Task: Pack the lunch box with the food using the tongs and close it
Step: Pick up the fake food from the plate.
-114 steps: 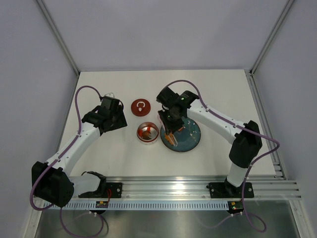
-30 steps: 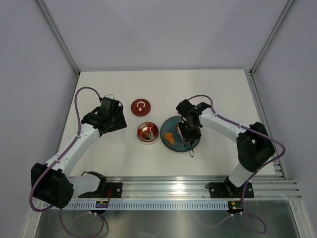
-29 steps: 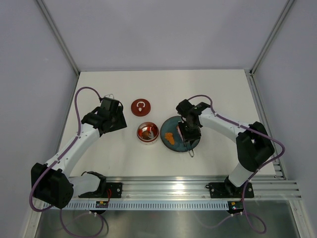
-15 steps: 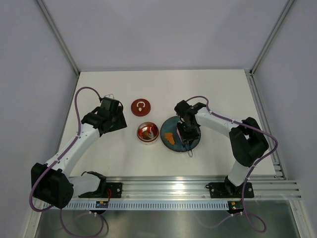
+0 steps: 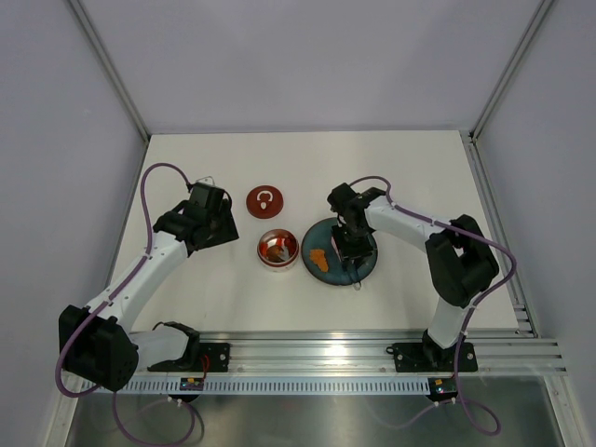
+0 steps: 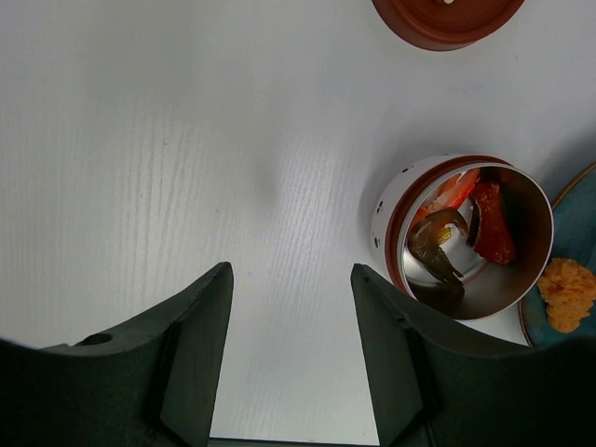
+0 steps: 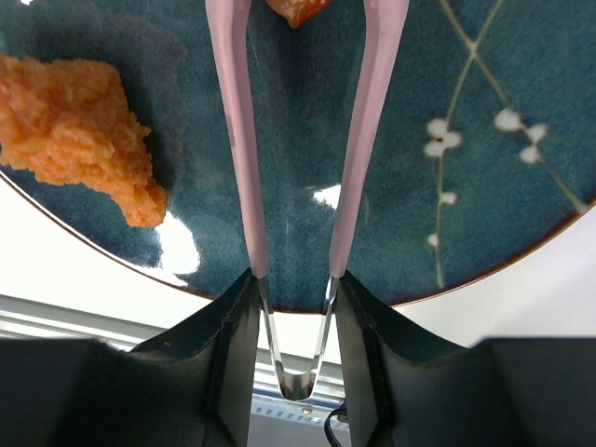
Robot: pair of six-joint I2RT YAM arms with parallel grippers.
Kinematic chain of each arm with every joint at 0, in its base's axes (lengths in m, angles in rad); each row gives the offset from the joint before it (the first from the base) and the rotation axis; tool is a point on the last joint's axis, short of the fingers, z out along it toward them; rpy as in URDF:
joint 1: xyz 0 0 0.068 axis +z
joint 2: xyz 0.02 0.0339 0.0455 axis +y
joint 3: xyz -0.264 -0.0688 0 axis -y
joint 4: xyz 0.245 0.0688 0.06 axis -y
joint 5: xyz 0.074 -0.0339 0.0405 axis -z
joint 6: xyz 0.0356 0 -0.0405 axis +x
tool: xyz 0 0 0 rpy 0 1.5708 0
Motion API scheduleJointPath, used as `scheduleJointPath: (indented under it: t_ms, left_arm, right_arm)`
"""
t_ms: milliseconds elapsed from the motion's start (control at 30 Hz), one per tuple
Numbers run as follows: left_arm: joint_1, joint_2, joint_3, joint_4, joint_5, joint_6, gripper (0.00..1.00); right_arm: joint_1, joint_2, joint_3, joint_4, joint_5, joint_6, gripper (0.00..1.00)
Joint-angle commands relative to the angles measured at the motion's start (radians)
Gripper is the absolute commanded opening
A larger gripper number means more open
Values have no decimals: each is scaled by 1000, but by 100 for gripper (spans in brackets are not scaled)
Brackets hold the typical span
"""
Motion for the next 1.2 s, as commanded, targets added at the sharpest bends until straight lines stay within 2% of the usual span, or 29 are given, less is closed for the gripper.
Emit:
scheduleJointPath:
  t_ms: [0,367,767,867,1167]
  left_arm:
    - [2,1,10,42,6,1,57]
    - [3,0,9,42,3,2,57]
    - [3,1,15,38,4,4,57]
    - [2,1,16,40,6,5,57]
    - [2,9,24,43,12,5,57]
  right_arm:
    - [-18,16,57,0,3,-27,43]
    - [-27,63,104,-4,8,-38,47]
    - [-35,100,123,5,5,-45,46]
    - [-38,102,123,5,3,-45,44]
    - [-38,43,116,-29,5,-36,31]
